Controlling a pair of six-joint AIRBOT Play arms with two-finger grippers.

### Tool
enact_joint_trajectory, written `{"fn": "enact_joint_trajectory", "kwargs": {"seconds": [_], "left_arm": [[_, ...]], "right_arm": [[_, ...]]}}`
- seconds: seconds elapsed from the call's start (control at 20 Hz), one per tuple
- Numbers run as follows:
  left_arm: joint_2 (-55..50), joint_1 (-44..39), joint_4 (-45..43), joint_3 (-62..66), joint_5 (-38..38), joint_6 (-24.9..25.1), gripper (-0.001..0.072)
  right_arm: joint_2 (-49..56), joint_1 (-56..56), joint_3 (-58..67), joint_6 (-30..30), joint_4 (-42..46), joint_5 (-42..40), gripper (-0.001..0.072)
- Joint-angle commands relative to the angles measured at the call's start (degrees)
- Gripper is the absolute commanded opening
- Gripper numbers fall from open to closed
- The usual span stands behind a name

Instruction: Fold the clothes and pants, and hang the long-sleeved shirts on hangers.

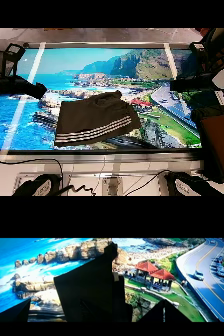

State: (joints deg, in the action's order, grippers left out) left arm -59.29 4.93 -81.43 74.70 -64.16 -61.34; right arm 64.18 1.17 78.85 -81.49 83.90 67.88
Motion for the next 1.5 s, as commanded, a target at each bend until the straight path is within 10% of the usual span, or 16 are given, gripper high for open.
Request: {"fn": "enact_joint_trajectory", "kwargs": {"seconds": [0.0,0.95,1.35,1.4,1.45], "left_arm": [[0.04,0.04,-0.02,0.02,0.02,0.02,0.0707],[0.02,0.04,0.0,0.02,0.04,0.0,0.0707],[-0.46,0.07,-4.2,-0.02,-5.22,-0.02,0.0706],[-1.18,0.09,-6.56,-0.02,-7.37,-0.55,0.0705],[-2.08,0.42,-9.73,-0.04,-9.27,-3.56,0.0705]], "right_arm": [[0.04,0.02,0.02,-0.02,-0.02,0.02,0.0021],[1.18,-0.11,-0.85,6.49,2.03,10.6,0.002],[1.33,-0.04,-33.51,15.41,-18.18,2.19,0.0022],[1.33,-0.04,-36.79,12.57,-21.75,-3.87,0.0087],[1.36,-0.04,-39.17,9.81,-25.27,-9.27,0.0318]]}}
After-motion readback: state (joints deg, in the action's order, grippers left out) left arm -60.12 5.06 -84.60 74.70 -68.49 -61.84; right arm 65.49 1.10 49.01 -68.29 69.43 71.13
